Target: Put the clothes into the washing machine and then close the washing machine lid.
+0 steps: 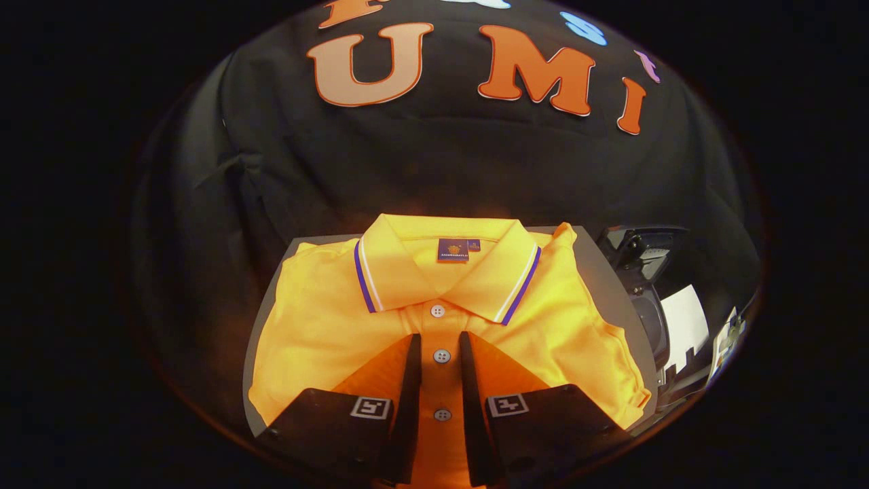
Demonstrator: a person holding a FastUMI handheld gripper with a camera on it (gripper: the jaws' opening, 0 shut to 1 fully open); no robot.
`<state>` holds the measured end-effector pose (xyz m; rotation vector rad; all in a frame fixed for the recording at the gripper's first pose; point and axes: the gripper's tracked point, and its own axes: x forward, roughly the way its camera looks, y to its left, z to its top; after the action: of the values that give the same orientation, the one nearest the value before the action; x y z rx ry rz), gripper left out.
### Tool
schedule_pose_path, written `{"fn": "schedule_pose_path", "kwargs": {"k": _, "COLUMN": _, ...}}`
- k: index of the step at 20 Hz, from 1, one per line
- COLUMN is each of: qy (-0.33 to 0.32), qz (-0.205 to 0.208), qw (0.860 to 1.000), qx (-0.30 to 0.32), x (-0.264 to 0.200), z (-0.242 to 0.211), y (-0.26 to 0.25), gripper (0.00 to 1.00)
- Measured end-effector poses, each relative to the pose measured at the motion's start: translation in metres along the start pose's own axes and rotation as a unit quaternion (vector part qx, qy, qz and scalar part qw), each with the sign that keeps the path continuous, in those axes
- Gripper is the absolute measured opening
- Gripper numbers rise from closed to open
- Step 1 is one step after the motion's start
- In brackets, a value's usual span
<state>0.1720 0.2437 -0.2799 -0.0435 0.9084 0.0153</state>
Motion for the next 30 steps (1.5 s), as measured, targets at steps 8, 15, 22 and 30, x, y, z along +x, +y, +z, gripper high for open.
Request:
{"fn": "schedule_pose_path", "kwargs": {"k": 8, "qy": 0.008, "qz": -0.005, "qw": 1.000, "qx": 0.011, "x": 0.000, "z": 0.001, "y": 0.002, "gripper": 0.35}}
{"fn": "schedule_pose_path", "kwargs": {"k": 15, "qy": 0.006, "qz": -0.006, "qw": 1.000, "qx": 0.015, "x": -0.003, "z": 0.007, "y": 0.002, "gripper": 0.19}}
{"fn": "schedule_pose_path", "kwargs": {"k": 22, "qy": 0.003, "qz": 0.014, "qw": 1.000, "qx": 0.012, "x": -0.002, "z": 0.007, "y": 0.003, "gripper": 0.09}}
{"fn": "schedule_pose_path", "kwargs": {"k": 30, "qy": -0.075, "qz": 0.066, "qw": 0.994, "qx": 0.043, "x": -0.036, "z": 0.040, "y": -0.006, "gripper": 0.09}}
